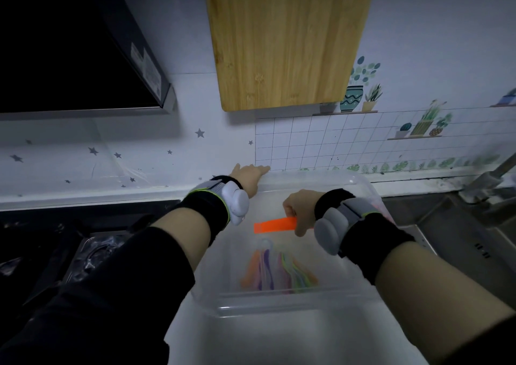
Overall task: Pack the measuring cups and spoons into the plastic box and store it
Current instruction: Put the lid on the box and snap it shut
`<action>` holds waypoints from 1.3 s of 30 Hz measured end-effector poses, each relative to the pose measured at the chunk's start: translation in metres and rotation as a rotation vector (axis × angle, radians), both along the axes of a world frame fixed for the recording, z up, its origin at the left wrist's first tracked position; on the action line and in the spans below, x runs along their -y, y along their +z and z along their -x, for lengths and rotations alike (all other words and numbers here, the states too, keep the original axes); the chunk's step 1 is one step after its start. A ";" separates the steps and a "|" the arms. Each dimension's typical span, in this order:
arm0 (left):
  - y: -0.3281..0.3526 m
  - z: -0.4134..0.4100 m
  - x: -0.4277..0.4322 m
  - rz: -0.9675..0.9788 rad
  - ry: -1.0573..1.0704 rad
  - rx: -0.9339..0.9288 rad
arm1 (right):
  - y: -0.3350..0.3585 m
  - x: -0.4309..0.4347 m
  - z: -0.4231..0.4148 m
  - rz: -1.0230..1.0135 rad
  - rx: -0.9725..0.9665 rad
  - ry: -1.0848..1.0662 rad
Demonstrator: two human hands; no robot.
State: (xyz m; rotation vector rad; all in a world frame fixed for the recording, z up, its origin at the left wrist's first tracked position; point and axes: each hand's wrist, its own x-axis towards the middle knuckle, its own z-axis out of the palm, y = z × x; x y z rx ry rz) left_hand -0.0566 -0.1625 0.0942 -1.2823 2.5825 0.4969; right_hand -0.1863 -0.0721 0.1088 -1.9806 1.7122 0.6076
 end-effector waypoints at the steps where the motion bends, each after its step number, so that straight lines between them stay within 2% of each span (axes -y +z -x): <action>1: 0.000 -0.001 0.000 0.025 0.020 0.001 | 0.001 -0.001 0.003 -0.004 -0.010 -0.009; 4: -0.001 -0.016 0.004 0.056 0.130 -0.031 | 0.005 -0.001 0.008 -0.014 -0.054 -0.042; 7: -0.002 -0.040 0.007 -0.015 0.252 -0.060 | 0.014 0.002 0.004 0.049 -0.082 -0.091; 9: -0.004 -0.056 0.010 -0.087 0.312 -0.050 | 0.016 0.003 0.000 0.177 -0.039 -0.132; 12: -0.008 -0.077 0.012 -0.173 0.378 -0.015 | 0.005 0.003 -0.018 0.335 0.126 -0.181; 16: -0.019 -0.094 0.004 -0.198 0.433 -0.068 | -0.025 -0.002 -0.048 0.291 0.205 -0.217; 22: -0.028 -0.102 -0.015 -0.341 0.508 -0.168 | -0.061 -0.007 -0.070 0.283 0.166 -0.289; 29: -0.031 -0.112 -0.023 -0.400 0.629 -0.281 | -0.072 -0.009 -0.070 0.341 0.140 -0.293; 39: -0.025 -0.115 -0.020 -0.287 0.645 -0.285 | -0.070 -0.010 -0.070 0.342 0.133 -0.291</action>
